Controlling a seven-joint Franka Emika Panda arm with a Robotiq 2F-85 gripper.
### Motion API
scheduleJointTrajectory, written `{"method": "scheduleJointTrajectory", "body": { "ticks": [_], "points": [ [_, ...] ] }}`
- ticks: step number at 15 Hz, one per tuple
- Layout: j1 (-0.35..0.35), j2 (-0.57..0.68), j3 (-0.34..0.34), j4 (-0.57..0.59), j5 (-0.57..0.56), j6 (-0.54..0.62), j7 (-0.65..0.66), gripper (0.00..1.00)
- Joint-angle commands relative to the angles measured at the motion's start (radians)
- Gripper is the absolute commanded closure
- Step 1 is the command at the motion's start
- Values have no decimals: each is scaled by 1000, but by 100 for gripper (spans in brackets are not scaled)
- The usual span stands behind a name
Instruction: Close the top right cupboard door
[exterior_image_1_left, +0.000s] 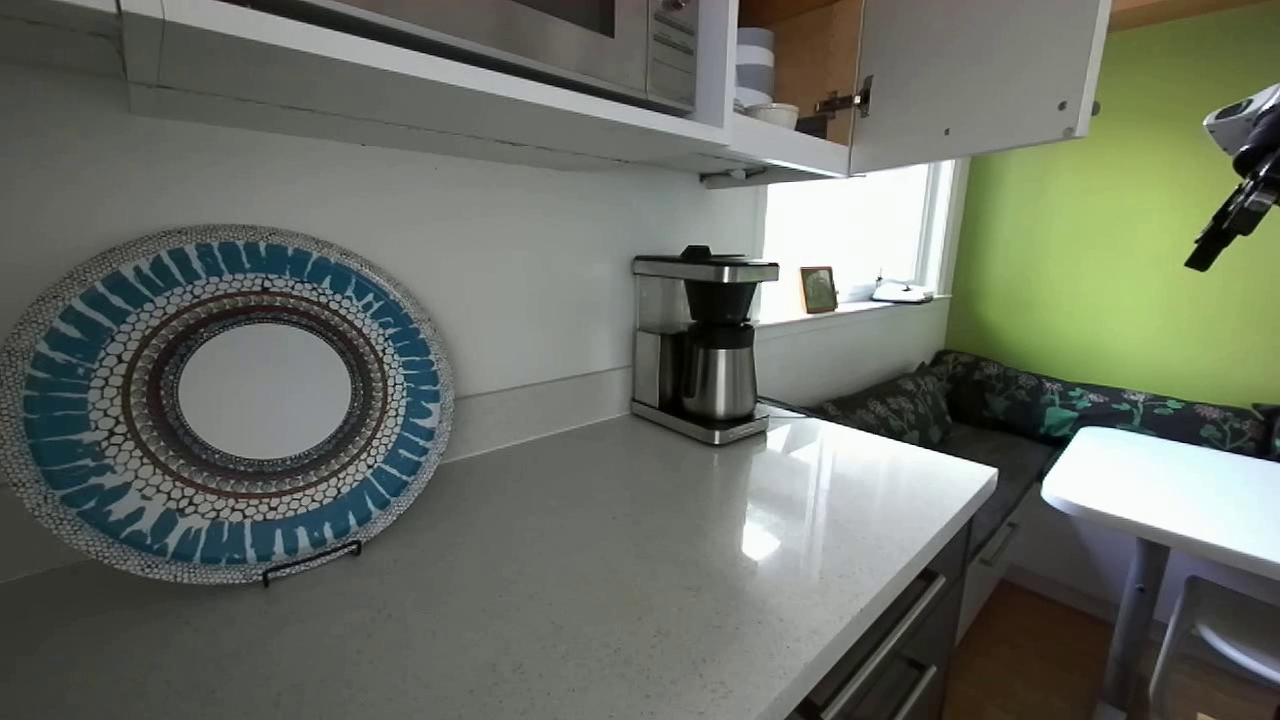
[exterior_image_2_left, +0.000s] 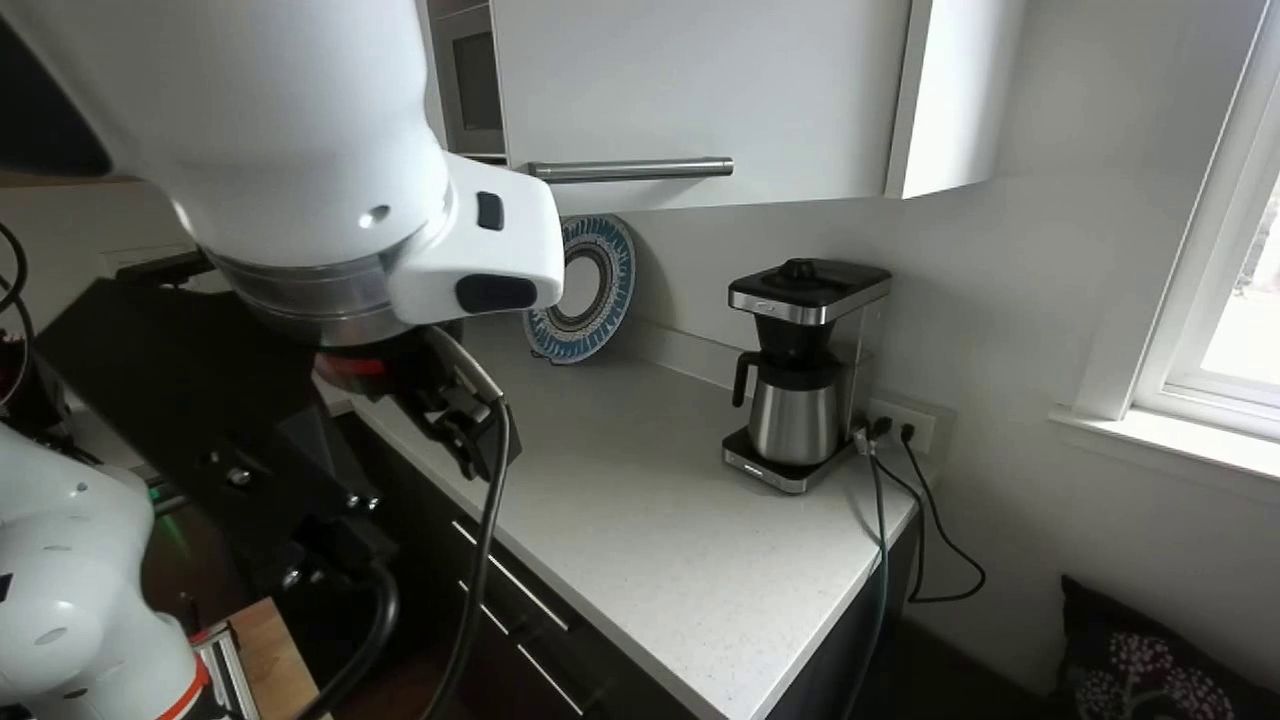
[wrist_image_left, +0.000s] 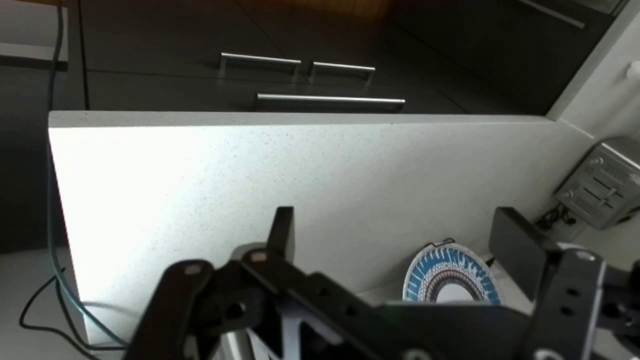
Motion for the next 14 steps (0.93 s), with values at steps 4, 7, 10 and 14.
{"method": "scheduleJointTrajectory", "body": {
  "ticks": [4,7,10,14],
  "points": [
    [14,176,-119,173,304,-179,123,0],
    [-6,220,-142,223,434,-217,206,0],
    [-27,260,-158,259,558,-224,297,0],
    [-53,291,-151,279,682,-206,399,0]
  ]
}}
